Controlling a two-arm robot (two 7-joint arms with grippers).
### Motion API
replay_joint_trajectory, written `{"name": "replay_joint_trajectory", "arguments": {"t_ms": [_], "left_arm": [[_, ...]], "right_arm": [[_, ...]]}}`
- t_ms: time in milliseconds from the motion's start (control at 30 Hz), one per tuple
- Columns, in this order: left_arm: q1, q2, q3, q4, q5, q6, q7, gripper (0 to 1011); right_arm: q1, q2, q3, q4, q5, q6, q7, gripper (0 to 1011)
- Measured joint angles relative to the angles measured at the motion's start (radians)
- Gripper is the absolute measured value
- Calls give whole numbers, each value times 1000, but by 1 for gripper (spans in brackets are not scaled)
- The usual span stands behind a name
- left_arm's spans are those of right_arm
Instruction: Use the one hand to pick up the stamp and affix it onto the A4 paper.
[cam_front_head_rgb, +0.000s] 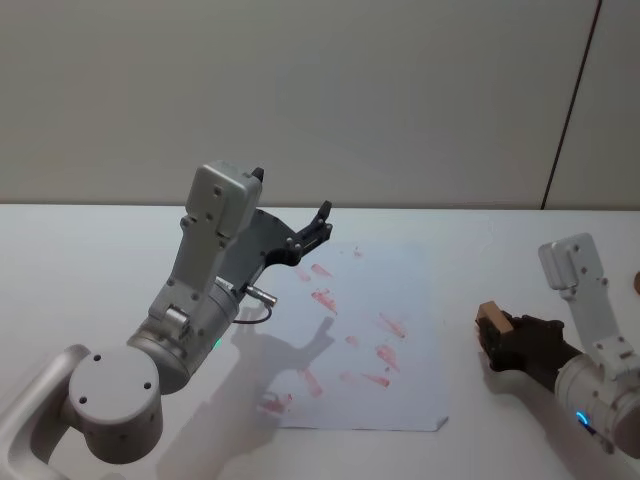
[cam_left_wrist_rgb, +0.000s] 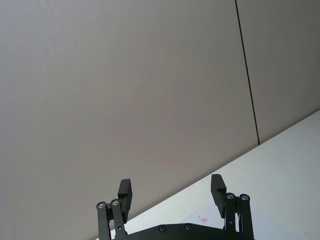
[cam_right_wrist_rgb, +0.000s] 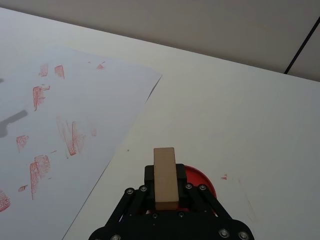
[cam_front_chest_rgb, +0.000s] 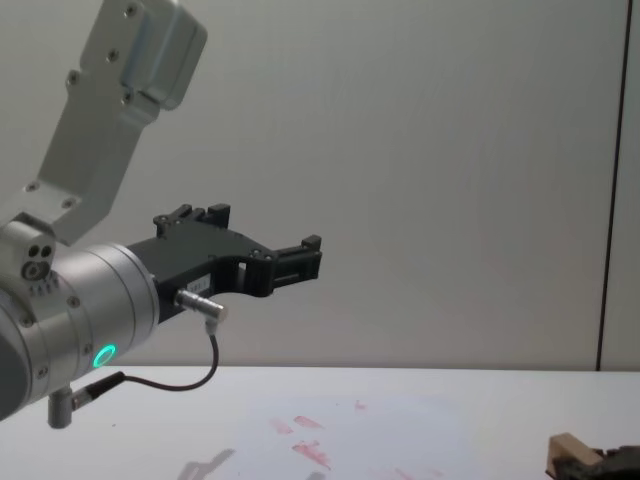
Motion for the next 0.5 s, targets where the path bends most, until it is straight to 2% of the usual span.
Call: {"name": "replay_joint_trajectory", "arguments": {"t_ms": [100,500], "left_arm": [[0,0,0,0,0,0,0,1003],[0,0,0,0,0,0,0,1003]], "right_arm": [[0,0,0,0,0,0,0,221],[13,-9,2,2,-1,-30,-1,221]]}}
